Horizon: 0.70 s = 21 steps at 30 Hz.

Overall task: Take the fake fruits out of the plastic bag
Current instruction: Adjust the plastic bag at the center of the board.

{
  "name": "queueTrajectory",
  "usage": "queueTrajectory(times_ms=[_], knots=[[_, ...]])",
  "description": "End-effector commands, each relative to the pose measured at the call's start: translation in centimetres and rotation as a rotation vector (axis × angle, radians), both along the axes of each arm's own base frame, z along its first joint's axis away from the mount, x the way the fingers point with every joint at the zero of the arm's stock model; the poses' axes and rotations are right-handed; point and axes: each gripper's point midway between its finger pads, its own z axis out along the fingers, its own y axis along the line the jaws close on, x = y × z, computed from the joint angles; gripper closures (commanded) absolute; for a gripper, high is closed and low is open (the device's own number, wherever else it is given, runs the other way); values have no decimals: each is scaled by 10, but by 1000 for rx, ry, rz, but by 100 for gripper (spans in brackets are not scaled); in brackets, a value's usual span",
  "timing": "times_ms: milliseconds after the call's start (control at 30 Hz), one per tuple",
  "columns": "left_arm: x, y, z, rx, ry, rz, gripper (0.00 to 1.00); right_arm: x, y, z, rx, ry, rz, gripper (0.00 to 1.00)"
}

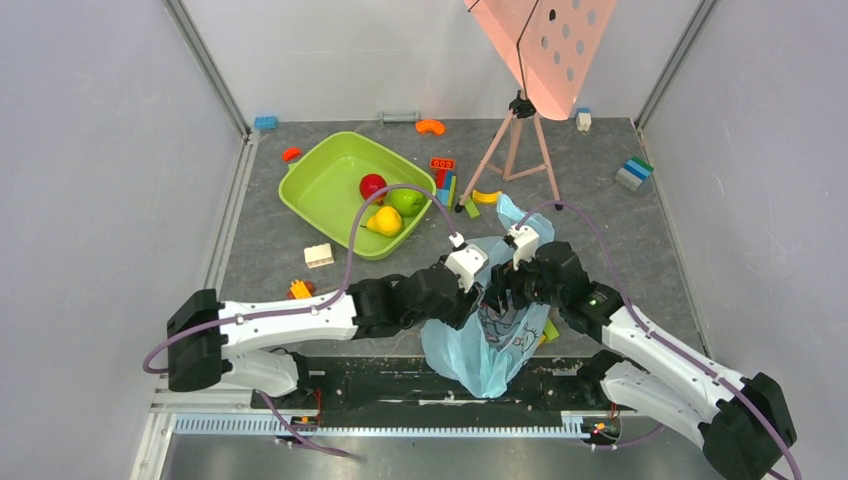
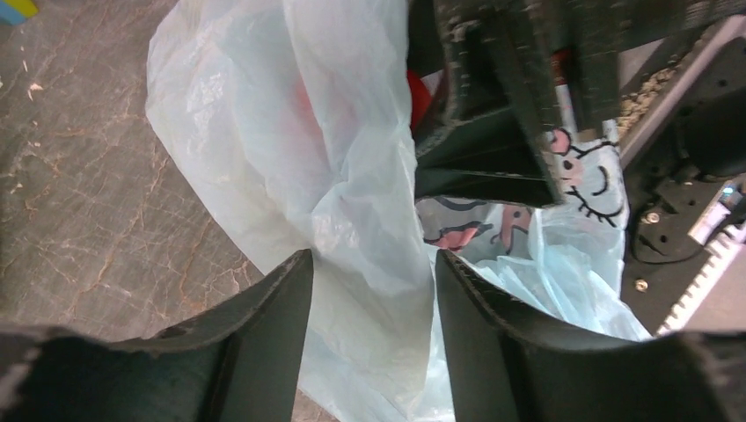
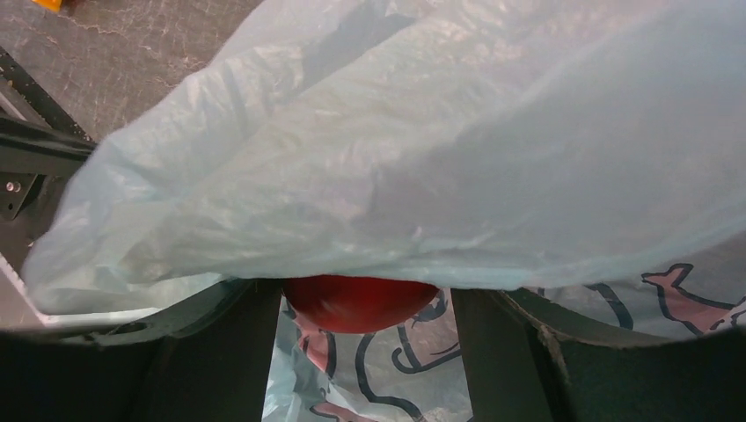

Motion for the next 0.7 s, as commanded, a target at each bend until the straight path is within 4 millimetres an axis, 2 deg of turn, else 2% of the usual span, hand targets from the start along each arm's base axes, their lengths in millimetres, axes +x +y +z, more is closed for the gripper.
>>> queueTrajectory(times_ms=[0, 67, 133, 533, 667], knots=[[18, -3, -9, 53, -85, 44, 47, 1, 9, 30, 65, -52, 34, 48], [25, -2, -13, 71, -103, 75, 56, -4, 6, 31, 60, -51, 41, 48], [31, -2, -13, 83, -124, 102, 60, -10, 2, 34, 56, -54, 48, 48], [62, 10, -13, 43, -122, 230, 66, -50, -23, 63, 52, -61, 79, 48], [74, 14, -15, 33, -100, 254, 67, -61, -24, 74, 79, -71, 107, 48]])
